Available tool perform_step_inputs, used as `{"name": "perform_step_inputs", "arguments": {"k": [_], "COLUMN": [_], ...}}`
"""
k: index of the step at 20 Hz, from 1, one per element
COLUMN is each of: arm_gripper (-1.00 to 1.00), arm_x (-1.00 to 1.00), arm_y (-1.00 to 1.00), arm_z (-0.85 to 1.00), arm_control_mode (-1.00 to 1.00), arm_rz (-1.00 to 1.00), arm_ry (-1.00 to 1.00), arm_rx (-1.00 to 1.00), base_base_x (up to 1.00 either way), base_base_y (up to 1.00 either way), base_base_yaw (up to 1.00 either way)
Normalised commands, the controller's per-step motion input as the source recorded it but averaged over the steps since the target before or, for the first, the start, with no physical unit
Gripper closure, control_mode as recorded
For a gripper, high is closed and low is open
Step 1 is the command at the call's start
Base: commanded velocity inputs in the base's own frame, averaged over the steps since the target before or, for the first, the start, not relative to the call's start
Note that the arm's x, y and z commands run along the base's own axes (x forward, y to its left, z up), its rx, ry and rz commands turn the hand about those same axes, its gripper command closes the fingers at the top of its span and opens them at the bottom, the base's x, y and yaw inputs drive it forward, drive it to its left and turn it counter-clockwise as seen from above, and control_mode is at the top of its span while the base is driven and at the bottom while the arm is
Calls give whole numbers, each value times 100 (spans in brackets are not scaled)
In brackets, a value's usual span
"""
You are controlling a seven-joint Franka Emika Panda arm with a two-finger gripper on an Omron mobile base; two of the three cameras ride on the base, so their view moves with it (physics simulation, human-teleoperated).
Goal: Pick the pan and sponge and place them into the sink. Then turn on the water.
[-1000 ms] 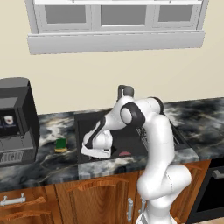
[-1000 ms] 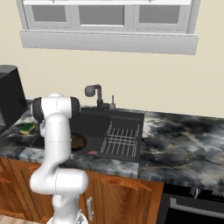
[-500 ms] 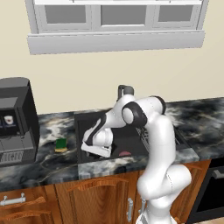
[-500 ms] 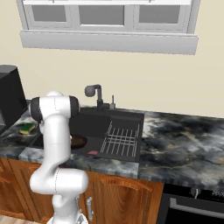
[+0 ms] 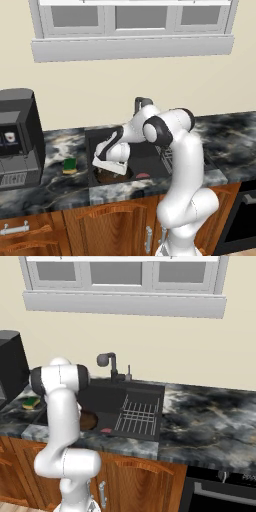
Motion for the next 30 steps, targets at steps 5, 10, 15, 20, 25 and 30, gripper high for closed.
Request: {"name": "perform_step_inputs", "arguments": {"k": [5,10,15,20,25,30], "arm_gripper": [-100,-100,-100,-100,-100,-100], "arm_x": [-2,-16,-23,-19,-13,-7], "arm_y": [-3,-3,0,11,11,19], "arm_z": [29,41,50,54,51,51], "arm_control_mode": [-100,-100,-100,-100,-100,-100], "arm_rz": [-2,-2,-2,0,3,8], "arm_ry": [-2,-4,-5,-1,-8,-7], "arm_rx": [0,1,0,0,-1,-4], "base_base_x": [0,0,0,0,0,0], "base_base_y": [0,0,0,0,0,0], "base_base_yaw": [0,0,0,0,0,0]}}
